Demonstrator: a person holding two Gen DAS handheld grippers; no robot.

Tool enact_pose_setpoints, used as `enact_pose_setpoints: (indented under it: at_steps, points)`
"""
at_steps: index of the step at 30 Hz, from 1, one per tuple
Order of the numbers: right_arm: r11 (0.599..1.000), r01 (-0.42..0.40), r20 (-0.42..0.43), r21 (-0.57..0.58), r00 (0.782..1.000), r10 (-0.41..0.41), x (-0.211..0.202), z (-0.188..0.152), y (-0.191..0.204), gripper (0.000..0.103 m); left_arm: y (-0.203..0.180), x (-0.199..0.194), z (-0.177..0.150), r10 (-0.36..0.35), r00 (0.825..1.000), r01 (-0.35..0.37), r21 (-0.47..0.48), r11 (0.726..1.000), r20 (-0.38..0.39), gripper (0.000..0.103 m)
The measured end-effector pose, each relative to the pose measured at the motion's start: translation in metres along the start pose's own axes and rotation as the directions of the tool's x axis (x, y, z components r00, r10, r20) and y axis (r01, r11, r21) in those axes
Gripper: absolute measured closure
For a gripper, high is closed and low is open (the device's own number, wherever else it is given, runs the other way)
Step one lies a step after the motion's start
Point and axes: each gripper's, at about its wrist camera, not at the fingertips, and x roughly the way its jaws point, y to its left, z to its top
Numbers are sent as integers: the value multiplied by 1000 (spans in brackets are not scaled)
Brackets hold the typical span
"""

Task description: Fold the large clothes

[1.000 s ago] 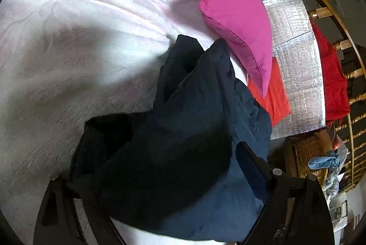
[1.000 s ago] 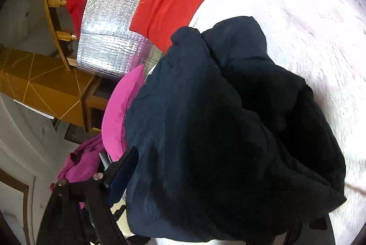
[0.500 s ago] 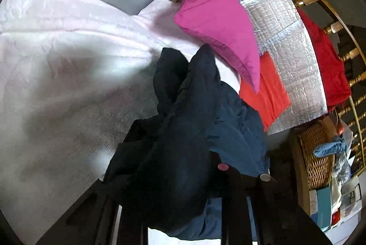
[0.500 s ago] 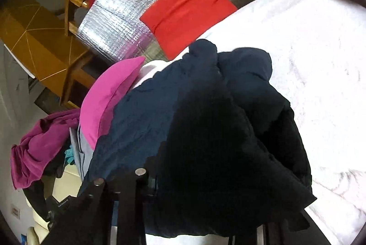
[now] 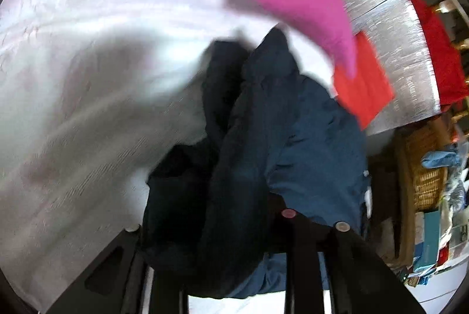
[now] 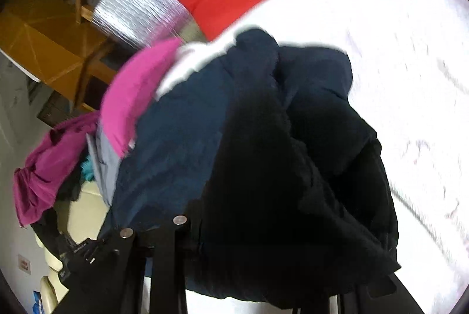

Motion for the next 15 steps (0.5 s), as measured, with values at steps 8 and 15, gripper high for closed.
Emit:
enact_pose_setpoints:
  at_steps: [8, 15]
  points:
    - [999, 17, -175, 30, 984, -12, -30, 9, -19, 45, 32, -18, 13, -30, 990, 10, -150, 989, -137, 41]
    - [993, 15, 32, 113, 999, -19, -99, 27, -59, 21, 41, -62, 28, 24, 996, -15, -100, 995, 83, 28]
